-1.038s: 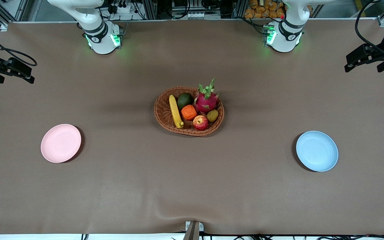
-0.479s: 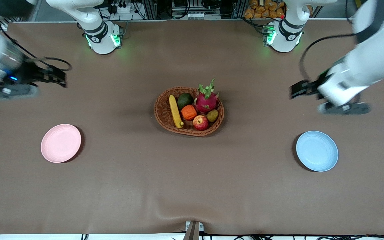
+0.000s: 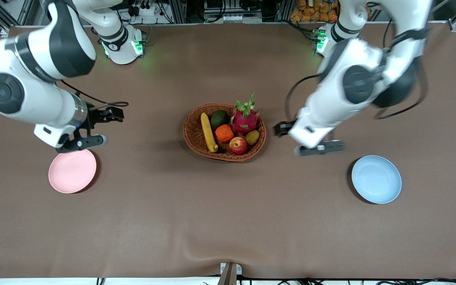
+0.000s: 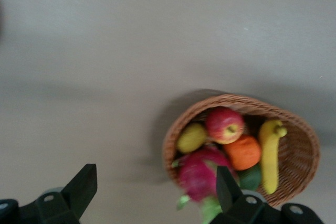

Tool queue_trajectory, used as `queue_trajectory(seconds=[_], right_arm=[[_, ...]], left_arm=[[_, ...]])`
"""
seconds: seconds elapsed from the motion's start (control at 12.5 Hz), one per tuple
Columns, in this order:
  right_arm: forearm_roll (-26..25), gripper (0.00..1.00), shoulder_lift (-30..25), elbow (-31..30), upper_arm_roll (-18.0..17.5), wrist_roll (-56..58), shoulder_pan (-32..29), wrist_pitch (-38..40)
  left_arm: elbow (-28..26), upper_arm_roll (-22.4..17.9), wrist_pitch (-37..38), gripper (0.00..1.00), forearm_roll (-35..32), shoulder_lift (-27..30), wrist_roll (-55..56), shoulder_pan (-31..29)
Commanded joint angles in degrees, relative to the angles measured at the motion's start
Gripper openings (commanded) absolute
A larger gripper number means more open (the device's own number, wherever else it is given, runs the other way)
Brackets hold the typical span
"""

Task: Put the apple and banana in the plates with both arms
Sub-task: 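Reach the left gripper into the basket while the right gripper approaches it, then close the left gripper on the red apple while the right gripper hovers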

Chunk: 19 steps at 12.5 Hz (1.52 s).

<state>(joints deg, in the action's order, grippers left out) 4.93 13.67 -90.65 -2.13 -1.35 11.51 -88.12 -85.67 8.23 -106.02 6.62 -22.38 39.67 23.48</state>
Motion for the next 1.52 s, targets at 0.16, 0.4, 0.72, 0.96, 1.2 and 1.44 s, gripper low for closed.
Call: queue_trajectory(seconds=[0.16, 0.4, 0.72, 0.96, 1.2, 1.44], right_arm=[[1.22, 1.0, 4.08, 1.53, 0.37, 0.47, 3.33, -0.38], [1.14, 1.0, 4.43, 0.83, 0.37, -0.14, 9.31, -2.76], [1.14, 1.0, 3.99, -0.23, 0.72, -0.15, 6.07, -2.66], [0.26, 1.0, 3.99, -1.01, 0.9, 0.2, 3.09, -8.71], [0.26, 1.0, 3.47, -3.03, 0.9, 0.56, 2.99, -10.31], [0.26, 1.0, 3.38, -3.13, 0.9, 0.82, 2.99, -11.72]], left_arm=[[-2.58, -0.5, -13.23, 1.0, -0.03, -7.57, 9.1, 6.48], [-1.96, -0.5, -16.14, 1.0, -4.23, -12.76, 9.02, 9.29], [-0.99, -0.68, -18.87, 1.0, -4.33, -16.99, 9.02, 12.11], [-0.99, -0.59, -19.83, 1.0, -4.51, -17.96, 8.93, 12.99], [-0.99, -0.85, -21.59, 1.0, -4.51, -19.19, 8.49, 13.26], [-0.99, -0.94, -24.23, 1.0, -5.82, -20.42, 8.05, 13.26]])
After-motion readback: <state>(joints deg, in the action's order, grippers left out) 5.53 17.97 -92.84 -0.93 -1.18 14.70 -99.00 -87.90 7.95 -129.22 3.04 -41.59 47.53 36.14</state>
